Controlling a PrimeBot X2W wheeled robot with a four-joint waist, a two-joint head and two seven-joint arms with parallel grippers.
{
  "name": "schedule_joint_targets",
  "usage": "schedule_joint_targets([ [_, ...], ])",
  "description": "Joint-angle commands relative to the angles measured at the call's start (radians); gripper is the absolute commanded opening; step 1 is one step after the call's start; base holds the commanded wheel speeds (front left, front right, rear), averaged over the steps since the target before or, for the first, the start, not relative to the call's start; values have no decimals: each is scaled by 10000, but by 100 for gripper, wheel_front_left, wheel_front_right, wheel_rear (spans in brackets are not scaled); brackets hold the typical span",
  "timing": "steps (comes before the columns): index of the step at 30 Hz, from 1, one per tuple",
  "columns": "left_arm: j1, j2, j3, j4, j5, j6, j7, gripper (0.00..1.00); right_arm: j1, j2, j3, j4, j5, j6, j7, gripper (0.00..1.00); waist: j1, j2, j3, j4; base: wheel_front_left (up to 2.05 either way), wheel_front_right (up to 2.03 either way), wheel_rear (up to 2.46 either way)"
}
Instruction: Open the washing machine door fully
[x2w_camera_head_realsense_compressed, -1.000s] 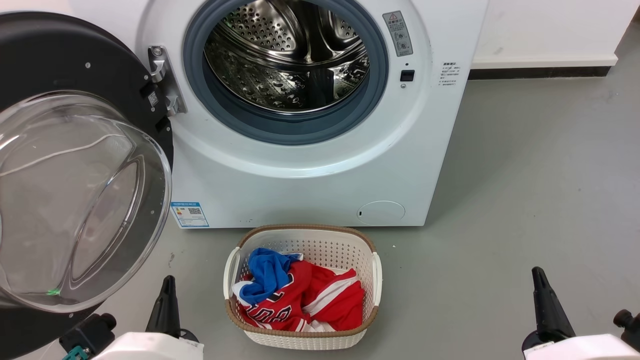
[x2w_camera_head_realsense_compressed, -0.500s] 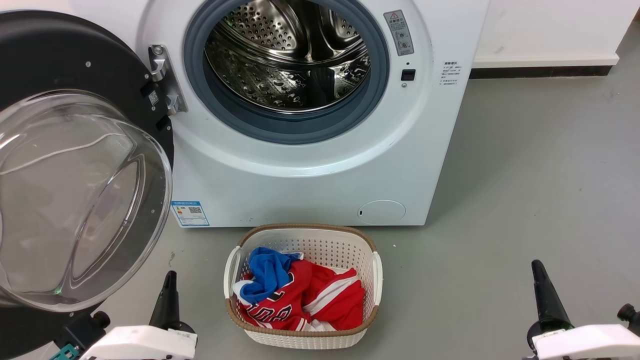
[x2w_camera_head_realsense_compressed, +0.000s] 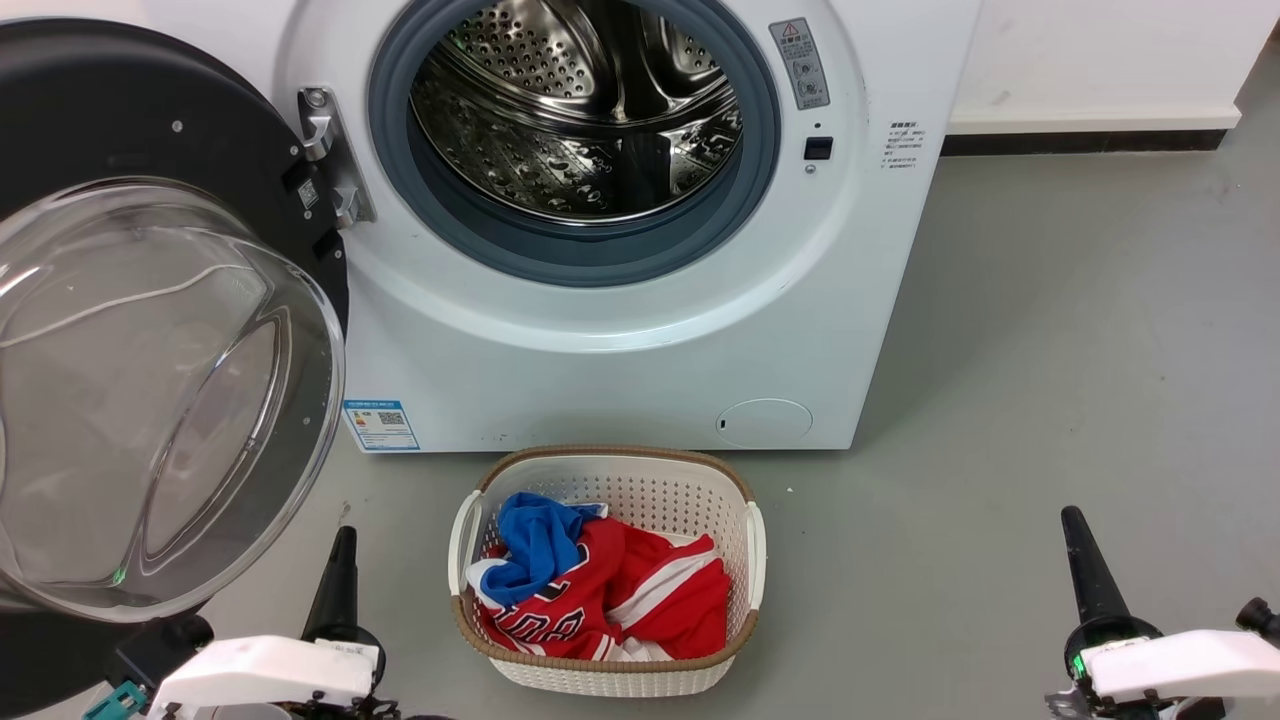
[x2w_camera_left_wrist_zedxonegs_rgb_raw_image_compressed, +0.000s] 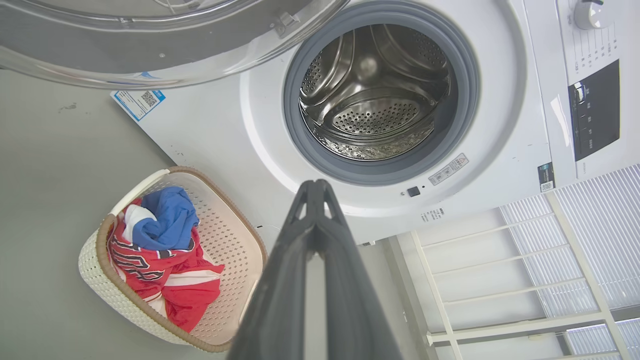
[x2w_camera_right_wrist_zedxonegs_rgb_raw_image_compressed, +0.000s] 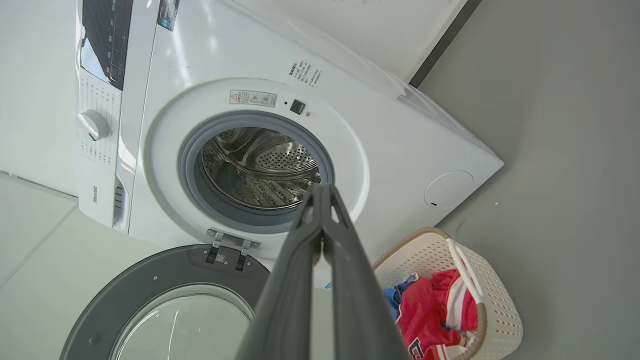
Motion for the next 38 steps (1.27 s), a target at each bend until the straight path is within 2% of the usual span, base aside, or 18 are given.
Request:
schedule_joint_targets([
  [1, -229, 8, 53, -45, -224, -61, 65, 0, -296, -69, -20, -36, 210, 1, 38, 0, 0, -1, 1, 1, 0, 0, 0],
  [8, -379, 9, 99, 37, -1192, -134, 297, 0, -491, -66, -72, 111, 1130, 1, 288, 0, 0, -1, 16, 12, 0, 0, 0],
  [38, -769, 8, 259, 300, -4081, -381, 1028, 0, -1072, -12, -275, 554, 3791, 1, 1035, 0, 0, -1, 67, 49, 0, 0, 0],
])
